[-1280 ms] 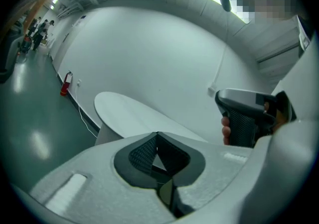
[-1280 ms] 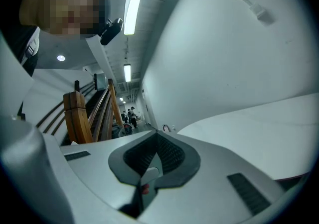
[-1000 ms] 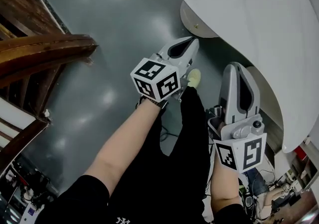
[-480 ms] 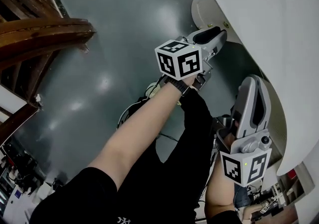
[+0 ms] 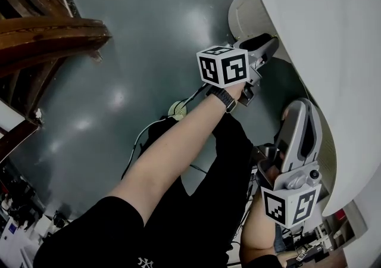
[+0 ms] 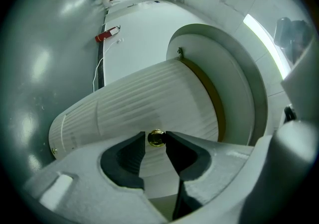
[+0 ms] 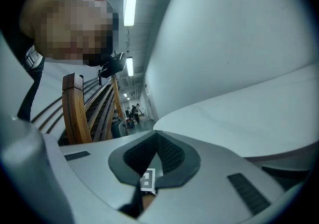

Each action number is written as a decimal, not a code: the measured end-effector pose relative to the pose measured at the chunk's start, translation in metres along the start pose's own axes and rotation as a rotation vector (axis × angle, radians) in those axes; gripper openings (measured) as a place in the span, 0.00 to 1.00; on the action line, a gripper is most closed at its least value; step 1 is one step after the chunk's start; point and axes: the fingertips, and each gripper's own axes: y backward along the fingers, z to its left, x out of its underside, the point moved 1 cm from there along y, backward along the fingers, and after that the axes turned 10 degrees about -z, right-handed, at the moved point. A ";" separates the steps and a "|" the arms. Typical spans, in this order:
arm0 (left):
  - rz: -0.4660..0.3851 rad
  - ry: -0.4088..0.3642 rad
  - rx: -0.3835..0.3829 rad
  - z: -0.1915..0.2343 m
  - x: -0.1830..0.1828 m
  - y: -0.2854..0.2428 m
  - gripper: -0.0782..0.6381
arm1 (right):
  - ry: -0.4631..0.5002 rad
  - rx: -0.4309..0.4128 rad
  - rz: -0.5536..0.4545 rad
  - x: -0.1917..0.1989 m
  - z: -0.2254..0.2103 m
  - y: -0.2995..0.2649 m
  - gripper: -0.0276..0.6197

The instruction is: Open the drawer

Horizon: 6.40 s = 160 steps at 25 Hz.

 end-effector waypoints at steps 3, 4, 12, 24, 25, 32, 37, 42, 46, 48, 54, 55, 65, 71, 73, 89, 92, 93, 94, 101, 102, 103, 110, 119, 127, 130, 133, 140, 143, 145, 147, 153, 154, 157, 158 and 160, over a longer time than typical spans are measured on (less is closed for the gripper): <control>0.000 0.031 0.020 0.000 0.004 -0.007 0.27 | 0.004 0.009 -0.001 -0.002 -0.005 -0.001 0.07; -0.001 0.041 0.028 0.000 0.005 -0.008 0.27 | 0.006 0.011 -0.002 -0.003 -0.007 -0.001 0.07; -0.001 0.051 0.056 0.000 0.006 -0.002 0.26 | 0.004 0.027 0.007 -0.001 -0.006 0.003 0.07; 0.038 0.065 0.033 0.004 0.005 0.037 0.26 | -0.026 0.038 0.032 -0.004 0.020 0.011 0.07; 0.043 0.062 0.028 0.005 0.005 0.044 0.26 | -0.028 0.037 0.033 -0.004 0.025 0.012 0.07; 0.070 0.048 0.002 0.006 0.003 0.092 0.26 | -0.048 0.036 0.047 -0.007 0.052 0.022 0.07; 0.072 0.053 -0.027 0.009 0.006 0.144 0.26 | -0.048 0.030 0.044 -0.008 0.078 0.042 0.07; 0.059 0.058 -0.063 0.014 0.001 0.177 0.26 | -0.045 0.028 0.043 -0.009 0.092 0.050 0.07; 0.049 0.066 -0.084 0.013 0.002 0.184 0.26 | -0.043 0.024 0.052 -0.013 0.090 0.057 0.07; 0.047 0.064 -0.096 0.014 0.001 0.191 0.26 | -0.042 0.021 0.053 -0.016 0.093 0.061 0.07; 0.041 0.068 -0.103 0.018 -0.001 0.214 0.26 | -0.031 0.011 0.056 -0.017 0.107 0.072 0.07; 0.038 0.069 -0.105 0.018 -0.002 0.218 0.26 | -0.030 0.010 0.057 -0.017 0.111 0.074 0.07; 0.091 0.081 -0.131 0.011 -0.004 0.219 0.28 | -0.011 0.011 0.055 -0.034 0.124 0.078 0.07; 0.146 0.098 -0.176 0.012 -0.002 0.215 0.29 | -0.001 0.011 0.049 -0.051 0.124 0.069 0.07; 0.163 0.108 -0.198 0.016 -0.001 0.225 0.29 | 0.004 0.009 0.047 -0.053 0.131 0.068 0.07; 0.295 -0.037 -0.066 -0.110 -0.028 0.269 0.13 | 0.021 -0.032 0.075 -0.090 0.154 0.061 0.07; 0.313 -0.105 0.011 -0.161 -0.046 0.266 0.12 | 0.037 -0.047 0.059 -0.112 0.162 0.057 0.07; 0.312 -0.129 0.036 -0.177 -0.053 0.265 0.12 | 0.045 -0.055 0.054 -0.119 0.166 0.055 0.07; 0.310 -0.154 0.060 -0.192 -0.061 0.263 0.12 | 0.053 -0.065 0.052 -0.124 0.170 0.052 0.07; 0.240 -0.207 0.173 -0.287 -0.111 0.254 0.12 | 0.092 -0.124 0.037 -0.166 0.198 0.040 0.07; 0.231 -0.222 0.185 -0.300 -0.117 0.255 0.12 | 0.099 -0.132 0.031 -0.173 0.203 0.039 0.07; 0.224 -0.243 0.196 -0.313 -0.122 0.256 0.12 | 0.106 -0.139 0.025 -0.181 0.208 0.038 0.07; 0.155 -0.416 0.275 -0.395 -0.159 0.265 0.12 | 0.157 -0.136 -0.035 -0.229 0.226 0.038 0.07; 0.094 -0.612 0.352 -0.475 -0.192 0.277 0.12 | 0.198 -0.124 -0.102 -0.279 0.244 0.037 0.07; 0.081 -0.708 0.384 -0.524 -0.197 0.275 0.12 | 0.212 -0.116 -0.145 -0.317 0.247 0.046 0.07; 0.072 -0.731 0.392 -0.536 -0.198 0.271 0.12 | 0.217 -0.108 -0.159 -0.328 0.244 0.049 0.07; 0.067 -0.746 0.396 -0.546 -0.197 0.268 0.12 | 0.224 -0.101 -0.163 -0.336 0.243 0.052 0.06; 0.046 -0.781 0.400 -0.560 -0.198 0.260 0.12 | 0.253 -0.101 -0.154 -0.345 0.239 0.053 0.06; 0.047 -0.782 0.400 -0.562 -0.197 0.258 0.12 | 0.249 -0.092 -0.152 -0.347 0.237 0.054 0.06; 0.048 -0.787 0.396 -0.561 -0.197 0.258 0.12 | 0.249 -0.088 -0.152 -0.347 0.237 0.054 0.06; 0.045 -0.795 0.392 -0.561 -0.198 0.258 0.12 | 0.254 -0.091 -0.150 -0.347 0.237 0.053 0.06; 0.033 -0.826 0.377 -0.561 -0.205 0.257 0.12 | 0.257 -0.096 -0.142 -0.345 0.239 0.050 0.06; 0.032 -0.828 0.376 -0.561 -0.206 0.257 0.12 | 0.258 -0.097 -0.143 -0.344 0.239 0.050 0.06; 0.031 -0.829 0.376 -0.561 -0.207 0.257 0.12 | 0.263 -0.097 -0.139 -0.344 0.240 0.050 0.06; 0.031 -0.830 0.376 -0.561 -0.206 0.257 0.12 | 0.265 -0.097 -0.138 -0.344 0.240 0.051 0.06; 0.032 -0.832 0.377 -0.562 -0.206 0.255 0.12 | 0.266 -0.095 -0.141 -0.345 0.238 0.051 0.06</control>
